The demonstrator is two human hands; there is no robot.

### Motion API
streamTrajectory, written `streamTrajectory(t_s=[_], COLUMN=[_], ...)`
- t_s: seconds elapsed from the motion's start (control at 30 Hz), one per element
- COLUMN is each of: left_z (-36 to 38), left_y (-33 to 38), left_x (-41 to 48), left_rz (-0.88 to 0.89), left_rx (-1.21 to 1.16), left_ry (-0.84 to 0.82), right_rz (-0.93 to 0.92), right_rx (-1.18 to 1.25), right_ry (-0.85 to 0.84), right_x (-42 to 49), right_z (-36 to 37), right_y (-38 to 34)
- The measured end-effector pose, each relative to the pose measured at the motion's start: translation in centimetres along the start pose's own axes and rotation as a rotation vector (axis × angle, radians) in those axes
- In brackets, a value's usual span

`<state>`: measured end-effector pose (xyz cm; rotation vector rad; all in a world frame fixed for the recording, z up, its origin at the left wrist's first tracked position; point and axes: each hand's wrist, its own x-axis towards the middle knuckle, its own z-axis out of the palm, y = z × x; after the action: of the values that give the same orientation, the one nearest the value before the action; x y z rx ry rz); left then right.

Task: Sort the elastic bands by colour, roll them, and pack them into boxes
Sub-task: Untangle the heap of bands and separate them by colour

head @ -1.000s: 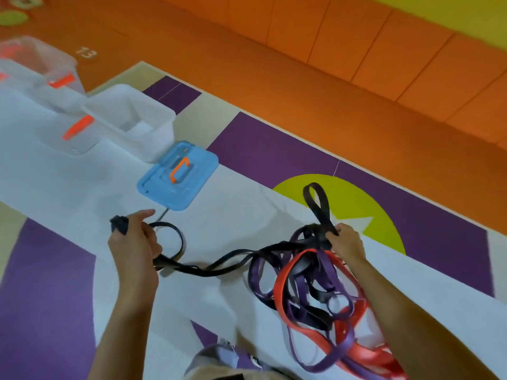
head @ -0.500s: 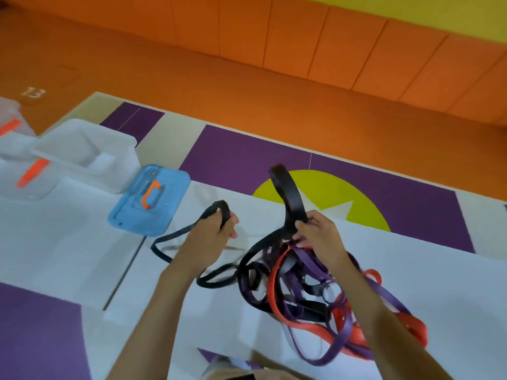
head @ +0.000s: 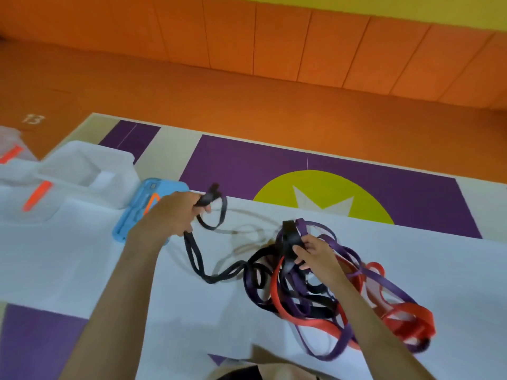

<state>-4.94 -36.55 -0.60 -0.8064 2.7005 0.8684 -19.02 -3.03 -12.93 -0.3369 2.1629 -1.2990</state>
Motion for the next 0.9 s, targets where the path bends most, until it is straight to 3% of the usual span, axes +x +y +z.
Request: streamTrajectory(t_s=[0.1, 0.3, 0.47, 0.63, 0.8, 0.9], left_z=[3.6, 16.4, 21.7, 24.3, 24.7, 24.2], left_y=[-1.4, -2.6, -0.8, -1.0, -2.4, -4.8], left_x=[0.4, 0.5, 1.6, 1.2, -0.9, -1.7], left_rz=[0.015, -0.009, -0.025, -0.117, -0.407, -0.369], left_rx=[0.065, 0.115, 0.180, 0.183, -0.185, 0.053], left_ry=[-0.190, -0.292, -0.381, -0.128, 0.263, 0.108], right_rz=[0.025, 0.058, 0.077, 0.101, 0.149, 0.126], right_rx=[0.024, 0.020, -0.001, -0.010, 0.115, 0.103], right_ry=[0.016, 0.051, 0.047, 0.028, 0.068, 0.094], right_x=[0.0, -1.1, -2.3, -3.3, -3.8, -4.2], right_z=[0.3, 0.2, 0.1, -0.3, -0.4, 0.2], right_y=[1.0, 2.2, 3.3, 4.1, 4.6, 4.8])
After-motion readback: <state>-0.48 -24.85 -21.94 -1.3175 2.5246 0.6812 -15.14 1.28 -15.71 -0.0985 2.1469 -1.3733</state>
